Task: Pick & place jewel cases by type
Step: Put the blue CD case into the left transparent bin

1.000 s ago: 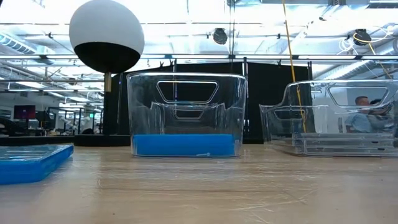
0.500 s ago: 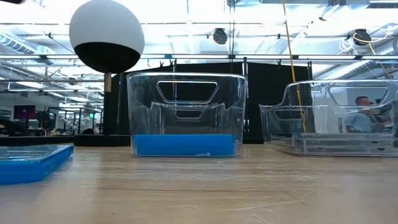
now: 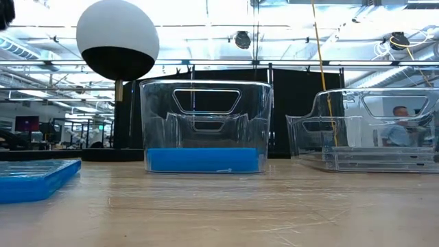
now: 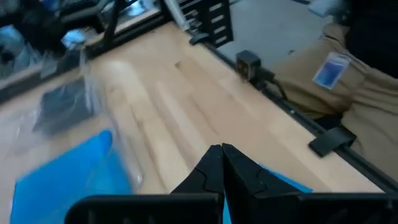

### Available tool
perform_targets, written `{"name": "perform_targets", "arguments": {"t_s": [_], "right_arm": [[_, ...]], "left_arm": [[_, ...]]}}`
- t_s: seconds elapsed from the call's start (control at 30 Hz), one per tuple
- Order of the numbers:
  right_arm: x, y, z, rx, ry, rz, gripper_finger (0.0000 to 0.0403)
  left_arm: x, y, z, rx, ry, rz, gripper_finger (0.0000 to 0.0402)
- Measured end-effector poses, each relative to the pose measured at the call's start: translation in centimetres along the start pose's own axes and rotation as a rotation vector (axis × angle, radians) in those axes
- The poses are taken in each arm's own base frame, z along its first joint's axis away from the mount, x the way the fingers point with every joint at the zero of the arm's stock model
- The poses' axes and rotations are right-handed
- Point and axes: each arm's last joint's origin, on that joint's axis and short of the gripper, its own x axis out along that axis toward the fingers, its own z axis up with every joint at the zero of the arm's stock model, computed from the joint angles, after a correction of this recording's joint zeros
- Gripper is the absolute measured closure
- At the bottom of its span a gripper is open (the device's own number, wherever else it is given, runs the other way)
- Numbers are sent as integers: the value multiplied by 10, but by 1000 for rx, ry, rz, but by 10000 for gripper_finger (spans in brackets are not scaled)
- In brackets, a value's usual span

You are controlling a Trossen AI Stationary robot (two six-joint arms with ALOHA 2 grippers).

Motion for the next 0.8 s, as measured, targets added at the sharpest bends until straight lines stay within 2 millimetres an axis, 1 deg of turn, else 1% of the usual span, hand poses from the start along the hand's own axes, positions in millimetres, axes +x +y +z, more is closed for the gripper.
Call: {"name": "perform_targets", "arguments": {"t_s": [0.07, 0.17, 0.23, 0.33, 0.43, 0.5, 0.6, 0.67, 0.73, 0.8], "right_arm": [[-4, 0, 6, 45, -34, 28, 397], [-4, 1, 6, 75, -35, 43, 397], [-1, 0, 8, 92, -47, 88, 397], [9, 2, 15, 140, -102, 191, 397], [28, 12, 18, 138, -87, 199, 397], [43, 15, 20, 155, -65, 188, 397], [66, 16, 27, 236, -66, 221, 397], [84, 22, 29, 295, -77, 278, 397], [101, 30, 25, 358, -66, 335, 397], [113, 32, 19, 440, -47, 368, 397]], "left_arm": [[-4, 0, -15, -61, 1, 31, 398], [-8, -2, -37, -131, 13, 58, 397], [-8, -5, -49, -149, 25, 46, 399], [-9, -10, -62, -144, 28, 37, 396], [-10, -14, -67, -122, 33, 33, 397], [-11, -16, -68, -100, 32, 17, 399], [-13, -20, -69, -81, 28, -7, 394], [-15, -23, -69, -71, 25, -25, 394], [-17, -26, -70, -60, 23, -45, 398], [-16, -31, -71, -71, 27, -71, 397]]}}
